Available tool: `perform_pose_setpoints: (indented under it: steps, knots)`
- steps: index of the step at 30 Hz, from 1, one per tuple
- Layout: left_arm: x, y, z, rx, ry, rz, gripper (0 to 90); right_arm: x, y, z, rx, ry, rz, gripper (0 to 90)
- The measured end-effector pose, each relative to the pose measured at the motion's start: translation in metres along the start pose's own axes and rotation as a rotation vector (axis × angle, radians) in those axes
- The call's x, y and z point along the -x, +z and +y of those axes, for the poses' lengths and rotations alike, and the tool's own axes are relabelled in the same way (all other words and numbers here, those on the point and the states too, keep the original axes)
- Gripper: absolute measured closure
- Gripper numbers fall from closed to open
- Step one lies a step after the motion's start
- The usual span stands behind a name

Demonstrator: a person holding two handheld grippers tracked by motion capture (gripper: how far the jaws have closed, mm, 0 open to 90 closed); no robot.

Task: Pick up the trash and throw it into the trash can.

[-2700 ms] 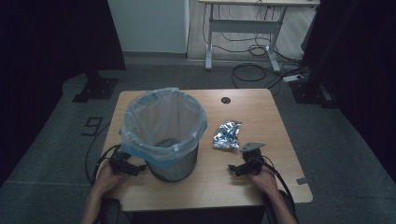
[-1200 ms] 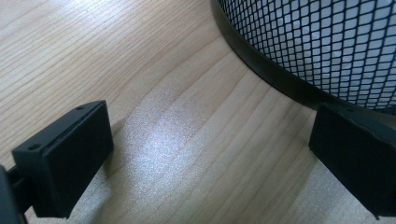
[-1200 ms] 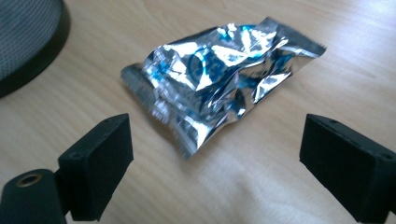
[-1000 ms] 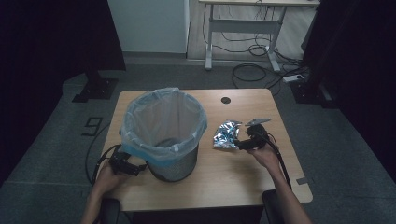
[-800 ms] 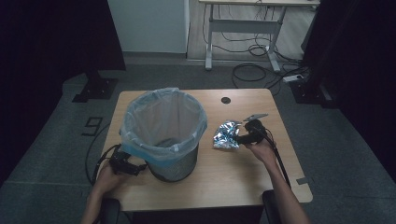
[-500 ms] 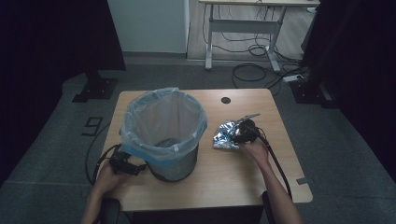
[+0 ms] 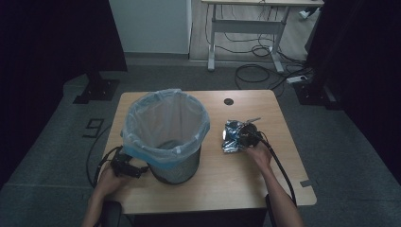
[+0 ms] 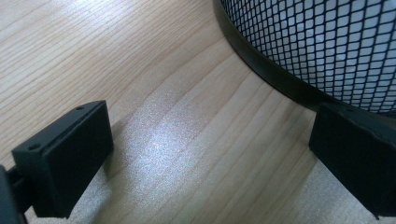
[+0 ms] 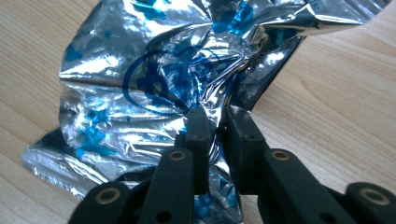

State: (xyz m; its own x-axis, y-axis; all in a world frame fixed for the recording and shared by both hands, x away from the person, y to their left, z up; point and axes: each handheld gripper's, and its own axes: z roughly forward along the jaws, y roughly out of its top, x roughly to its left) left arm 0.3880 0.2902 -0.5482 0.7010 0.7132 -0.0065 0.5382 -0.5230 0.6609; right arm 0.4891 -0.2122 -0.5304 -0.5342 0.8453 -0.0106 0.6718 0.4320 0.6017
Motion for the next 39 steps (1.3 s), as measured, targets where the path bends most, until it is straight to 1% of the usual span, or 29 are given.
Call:
perform_pose_setpoints:
  steps: [2,4,6,8,9,10,11,12,13,14,15,17,19,21,22,23,24,26,27,29,30,31,34,35,36,37,39]
  knots:
    - [0.000,0.000,0.000,0.000,0.000,0.000,0.0,0.001,-0.001,0.000,-0.006,0.032,0.014,83.0]
    - [0.000,0.000,0.000,0.000,0.000,0.000,0.0,0.002,-0.002,-0.001,-0.009,0.041,0.021,83.9]
    - [0.000,0.000,0.000,0.000,0.000,0.000,0.0,0.002,-0.005,0.000,-0.012,0.030,0.029,84.2]
    - [0.000,0.000,0.000,0.000,0.000,0.000,0.0,0.002,-0.011,0.002,-0.002,0.023,0.033,84.2]
    - [0.000,0.000,0.000,0.000,0.000,0.000,0.0,0.002,-0.011,0.002,-0.002,0.023,0.033,84.2]
    - [0.000,0.000,0.000,0.000,0.000,0.000,0.0,0.002,-0.015,0.003,0.002,0.017,0.038,84.2]
    - [0.000,0.000,0.000,0.000,-0.001,0.002,0.0,0.002,-0.023,0.005,0.012,0.018,0.045,84.2]
    - [0.000,0.000,0.000,0.000,-0.001,0.002,0.0,0.002,-0.023,0.005,0.012,0.018,0.045,84.2]
    - [0.000,0.000,0.001,0.000,-0.004,0.004,0.0,0.003,-0.031,0.007,0.020,0.022,0.062,84.1]
    - [0.000,0.000,0.001,0.000,-0.004,0.004,0.0,0.003,-0.031,0.007,0.020,0.022,0.062,84.1]
    - [0.000,0.000,0.001,0.000,-0.004,0.004,0.0,0.003,-0.038,0.009,0.025,0.020,0.075,84.0]
    - [0.000,0.000,0.001,0.000,-0.004,0.004,0.0,0.004,-0.040,0.009,0.028,0.018,0.080,84.0]
    - [0.000,0.000,0.001,-0.001,-0.004,0.004,0.0,0.004,-0.051,0.014,0.035,0.017,0.104,83.9]
    - [0.000,0.000,0.001,0.000,-0.004,0.004,0.0,0.003,-0.058,0.017,0.036,0.016,0.117,83.8]
    - [0.000,0.000,0.001,0.000,-0.004,0.004,0.0,0.003,-0.058,0.017,0.036,0.016,0.117,83.8]
    - [0.000,0.001,0.001,0.000,-0.004,0.004,0.0,0.002,-0.061,0.019,0.038,0.011,0.122,83.7]
    - [0.000,0.001,0.001,0.000,-0.004,0.004,0.0,0.000,-0.069,0.025,0.037,-0.001,0.131,83.4]
    - [0.000,0.000,0.001,-0.001,-0.004,0.004,0.0,-0.001,-0.072,0.027,0.038,-0.009,0.135,83.3]
    - [0.000,0.000,0.001,0.000,-0.004,0.004,0.0,-0.004,-0.081,0.032,0.036,-0.021,0.150,83.1]
    - [0.000,0.000,0.001,0.000,-0.004,0.004,0.0,-0.005,-0.083,0.034,0.036,-0.027,0.151,83.0]
    - [0.000,0.001,0.001,0.000,-0.004,0.004,0.0,-0.007,-0.091,0.040,0.038,-0.040,0.159,82.8]
    - [0.000,0.001,0.001,0.000,-0.004,0.004,0.0,-0.007,-0.091,0.040,0.038,-0.040,0.159,82.8]
    - [0.000,0.001,0.001,0.000,-0.004,0.004,0.0,-0.007,-0.100,0.047,0.045,-0.048,0.171,82.7]
    - [0.000,0.000,0.001,0.000,-0.004,0.004,0.0,-0.007,-0.106,0.052,0.046,-0.054,0.178,82.3]
    - [0.000,0.000,0.001,0.000,-0.004,0.004,0.0,-0.007,-0.106,0.052,0.046,-0.054,0.178,82.3]
    - [0.000,0.000,0.001,0.000,-0.004,0.004,0.0,-0.007,-0.110,0.055,0.056,-0.051,0.205,81.8]
    - [0.000,0.000,0.001,0.000,-0.004,0.004,0.0,-0.007,-0.112,0.056,0.057,-0.047,0.214,81.7]
